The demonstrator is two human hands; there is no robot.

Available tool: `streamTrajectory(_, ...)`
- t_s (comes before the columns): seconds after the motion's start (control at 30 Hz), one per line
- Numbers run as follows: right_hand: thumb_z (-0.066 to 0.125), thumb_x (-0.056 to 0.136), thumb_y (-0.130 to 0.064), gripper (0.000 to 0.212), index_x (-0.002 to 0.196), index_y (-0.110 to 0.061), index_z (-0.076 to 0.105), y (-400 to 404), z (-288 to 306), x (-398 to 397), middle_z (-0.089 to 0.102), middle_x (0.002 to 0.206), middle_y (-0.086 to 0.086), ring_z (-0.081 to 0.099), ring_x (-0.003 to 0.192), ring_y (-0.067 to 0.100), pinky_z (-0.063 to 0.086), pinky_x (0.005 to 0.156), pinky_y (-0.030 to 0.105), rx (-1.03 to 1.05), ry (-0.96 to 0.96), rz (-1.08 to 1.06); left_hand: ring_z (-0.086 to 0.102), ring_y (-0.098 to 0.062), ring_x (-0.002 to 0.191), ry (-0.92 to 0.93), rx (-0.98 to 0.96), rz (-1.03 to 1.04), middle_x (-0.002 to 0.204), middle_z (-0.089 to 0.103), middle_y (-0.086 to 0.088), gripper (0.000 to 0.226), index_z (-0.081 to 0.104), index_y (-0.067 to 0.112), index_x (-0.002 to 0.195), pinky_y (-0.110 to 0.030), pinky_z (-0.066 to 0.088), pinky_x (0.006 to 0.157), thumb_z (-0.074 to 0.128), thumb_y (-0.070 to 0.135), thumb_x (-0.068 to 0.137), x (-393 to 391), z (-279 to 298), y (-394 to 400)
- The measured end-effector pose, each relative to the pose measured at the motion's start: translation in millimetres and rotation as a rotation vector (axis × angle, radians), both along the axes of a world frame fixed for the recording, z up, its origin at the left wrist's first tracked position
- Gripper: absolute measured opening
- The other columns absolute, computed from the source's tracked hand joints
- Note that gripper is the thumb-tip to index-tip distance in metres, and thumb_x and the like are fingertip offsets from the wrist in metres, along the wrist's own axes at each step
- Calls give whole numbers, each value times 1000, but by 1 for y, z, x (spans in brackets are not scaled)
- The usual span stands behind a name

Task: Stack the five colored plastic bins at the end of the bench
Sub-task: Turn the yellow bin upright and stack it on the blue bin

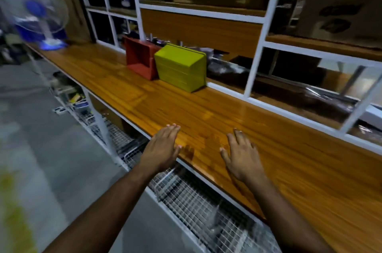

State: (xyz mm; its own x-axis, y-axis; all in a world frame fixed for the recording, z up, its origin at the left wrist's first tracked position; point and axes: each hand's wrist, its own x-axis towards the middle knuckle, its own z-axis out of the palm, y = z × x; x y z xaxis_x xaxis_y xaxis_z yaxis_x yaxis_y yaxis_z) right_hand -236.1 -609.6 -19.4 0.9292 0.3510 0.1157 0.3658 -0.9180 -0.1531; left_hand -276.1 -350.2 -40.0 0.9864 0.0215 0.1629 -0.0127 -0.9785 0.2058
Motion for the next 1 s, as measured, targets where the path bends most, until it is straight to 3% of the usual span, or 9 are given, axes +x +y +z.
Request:
streamTrajectory(0.2, 29, 98, -57, 67, 154, -24, 15, 99, -25, 84, 10, 165, 7, 12, 150, 26, 16, 118, 48, 45, 58, 53, 9, -19, 150, 33, 46, 28, 164, 14, 0, 68, 8, 22, 156, -39, 21, 119, 35, 48, 99, 78, -22, 87)
streamTrajectory(0.5, 37, 98, -51, 65, 153, -22, 21, 220, -16, 208, 20, 162, 8, 19, 148, 27, 28, 113, 46, 46, 60, 76, 16, -21, 148, 34, 124, -13, 161, 22, -1, 67, 13, 22, 155, -40, 24, 117, 41, 45, 98, 236, 9, 193)
streamTrajectory(0.63, 35, 97, -53, 67, 153, -20, 23, 245, -12, 244, 21, 162, 11, 22, 146, 31, 34, 109, 47, 5, 23, 26, 23, -25, 146, -40, 165, -128, 160, 26, -3, 66, 19, 21, 154, -42, 29, 112, 42, 46, 98, 301, 25, 224)
streamTrajectory(0.73, 33, 99, -52, 65, 155, -23, 15, 266, -6, 269, 12, 163, 8, 16, 147, 29, 29, 112, 46, 31, 50, -19, 29, -27, 143, -87, 206, -223, 156, 33, -8, 66, 25, 16, 152, -41, 33, 111, 41, 47, 96, 359, 38, 248)
streamTrajectory(1.0, 40, 98, -47, 64, 153, -25, 17, 329, 11, 293, 16, 161, 5, 19, 145, 24, 31, 113, 43, 100, -43, -250, 16, -28, 149, -97, 120, -442, 161, 20, -11, 67, 18, 13, 154, -43, 22, 118, 36, 46, 98, 488, 51, 276)
